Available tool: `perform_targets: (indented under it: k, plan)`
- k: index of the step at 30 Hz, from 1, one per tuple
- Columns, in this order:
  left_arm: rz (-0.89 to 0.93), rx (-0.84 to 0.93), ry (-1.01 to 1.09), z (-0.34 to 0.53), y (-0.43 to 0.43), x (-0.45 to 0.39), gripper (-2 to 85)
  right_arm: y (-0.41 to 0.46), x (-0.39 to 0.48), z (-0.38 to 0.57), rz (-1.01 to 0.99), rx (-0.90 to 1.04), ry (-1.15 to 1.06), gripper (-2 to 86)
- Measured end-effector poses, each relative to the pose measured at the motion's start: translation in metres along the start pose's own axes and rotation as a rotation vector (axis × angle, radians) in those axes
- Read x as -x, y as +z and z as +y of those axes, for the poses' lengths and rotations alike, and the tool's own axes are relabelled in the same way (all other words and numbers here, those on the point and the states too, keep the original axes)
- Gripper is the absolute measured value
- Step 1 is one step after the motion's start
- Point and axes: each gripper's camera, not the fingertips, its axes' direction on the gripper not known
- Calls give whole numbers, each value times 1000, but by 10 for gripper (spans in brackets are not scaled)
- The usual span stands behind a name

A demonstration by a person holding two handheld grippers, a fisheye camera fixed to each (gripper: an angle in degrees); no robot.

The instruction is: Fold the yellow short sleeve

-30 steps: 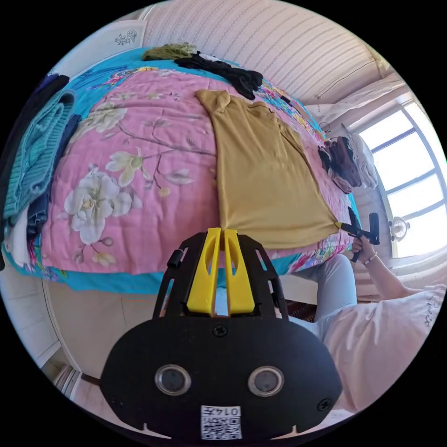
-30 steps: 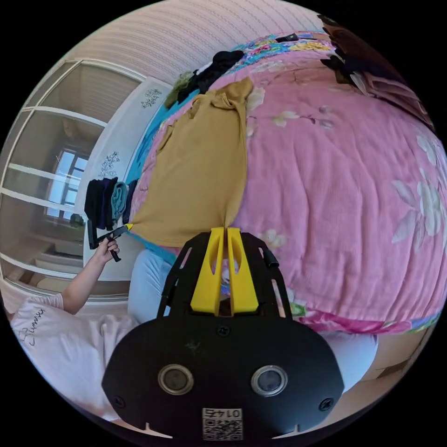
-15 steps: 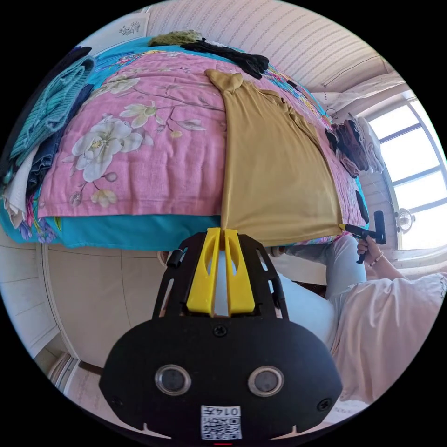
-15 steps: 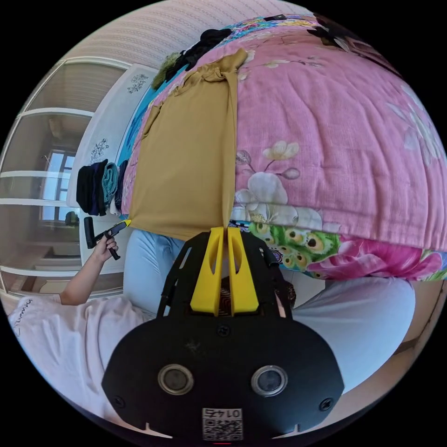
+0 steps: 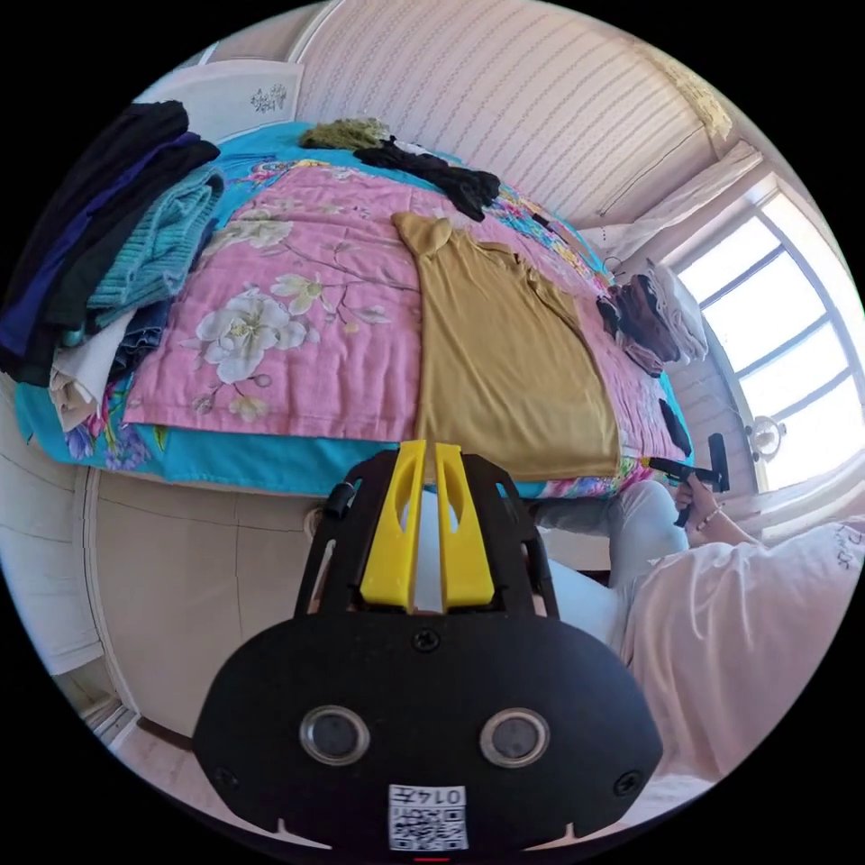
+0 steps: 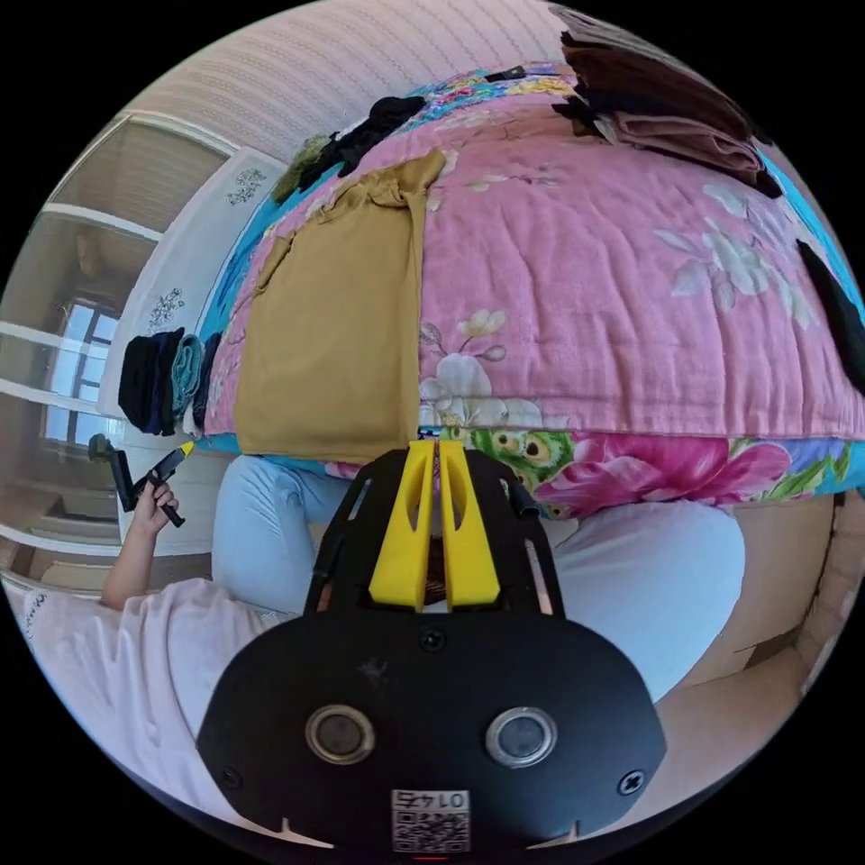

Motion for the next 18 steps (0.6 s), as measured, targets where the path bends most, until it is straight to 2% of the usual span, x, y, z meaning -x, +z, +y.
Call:
perform_targets:
  k: [4,10,14,18]
  plan:
    - [20,-22,133,-36,15,-25,-2,-11,28,-15,37,-77,-147,18]
    - [70,-77,332,-142,80,-81,3,1,67,-73,87,-210,-334,69]
    - [99,-50,387,-241,152,-118,10,39,87,-154,137,-246,-431,86]
    - [107,31,375,-331,237,-149,24,85,87,-246,148,-225,-397,90]
